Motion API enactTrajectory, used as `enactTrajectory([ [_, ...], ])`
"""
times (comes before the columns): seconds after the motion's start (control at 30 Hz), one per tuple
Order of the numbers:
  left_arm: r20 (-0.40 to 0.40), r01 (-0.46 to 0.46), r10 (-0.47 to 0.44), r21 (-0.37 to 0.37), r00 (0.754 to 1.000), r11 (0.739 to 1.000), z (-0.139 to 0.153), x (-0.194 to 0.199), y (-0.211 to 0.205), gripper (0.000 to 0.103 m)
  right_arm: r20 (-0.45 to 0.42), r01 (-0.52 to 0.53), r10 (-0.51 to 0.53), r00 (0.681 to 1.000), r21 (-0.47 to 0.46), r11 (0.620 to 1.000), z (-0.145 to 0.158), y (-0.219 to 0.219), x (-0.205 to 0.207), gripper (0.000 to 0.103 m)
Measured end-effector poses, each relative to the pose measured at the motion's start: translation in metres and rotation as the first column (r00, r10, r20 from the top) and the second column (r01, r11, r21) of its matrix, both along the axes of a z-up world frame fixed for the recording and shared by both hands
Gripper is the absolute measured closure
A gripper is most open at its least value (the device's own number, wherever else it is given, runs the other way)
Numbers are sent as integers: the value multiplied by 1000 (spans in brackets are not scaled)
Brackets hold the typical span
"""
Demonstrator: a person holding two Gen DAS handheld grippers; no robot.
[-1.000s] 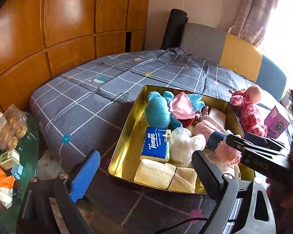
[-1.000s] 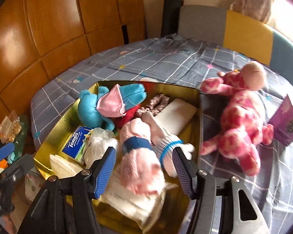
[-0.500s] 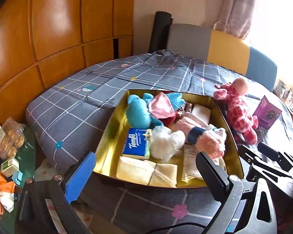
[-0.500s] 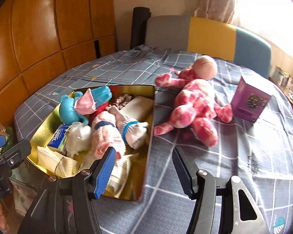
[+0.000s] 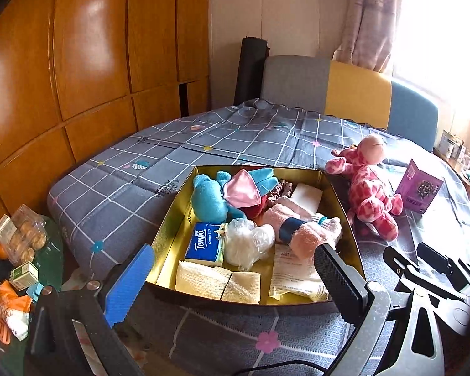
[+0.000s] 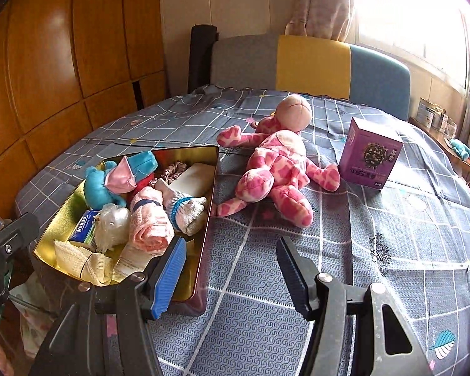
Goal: Organize soft objects
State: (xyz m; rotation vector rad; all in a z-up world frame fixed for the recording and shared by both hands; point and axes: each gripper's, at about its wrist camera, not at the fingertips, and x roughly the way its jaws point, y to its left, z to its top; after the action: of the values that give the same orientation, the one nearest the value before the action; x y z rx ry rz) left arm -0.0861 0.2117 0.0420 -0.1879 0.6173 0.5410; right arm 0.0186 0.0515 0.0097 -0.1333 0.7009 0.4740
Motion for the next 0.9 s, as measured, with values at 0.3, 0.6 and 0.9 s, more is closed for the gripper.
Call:
enactTrajectory([
  [0.3, -6, -3, 3, 4, 1000, 1000, 2, -1, -4, 0, 4, -5, 5, 1000, 0, 1000, 2, 2, -2, 42],
  [0.6, -18, -8, 8, -7, 1000, 1000, 0, -1, 0, 0, 6, -10, 10, 1000, -2, 1000, 3, 5, -3, 42],
  [0.9, -27, -10, 10, -17, 1000, 1000, -3, 0, 4, 0, 9, -13, 13, 1000, -9, 1000, 3, 6, -3, 42],
])
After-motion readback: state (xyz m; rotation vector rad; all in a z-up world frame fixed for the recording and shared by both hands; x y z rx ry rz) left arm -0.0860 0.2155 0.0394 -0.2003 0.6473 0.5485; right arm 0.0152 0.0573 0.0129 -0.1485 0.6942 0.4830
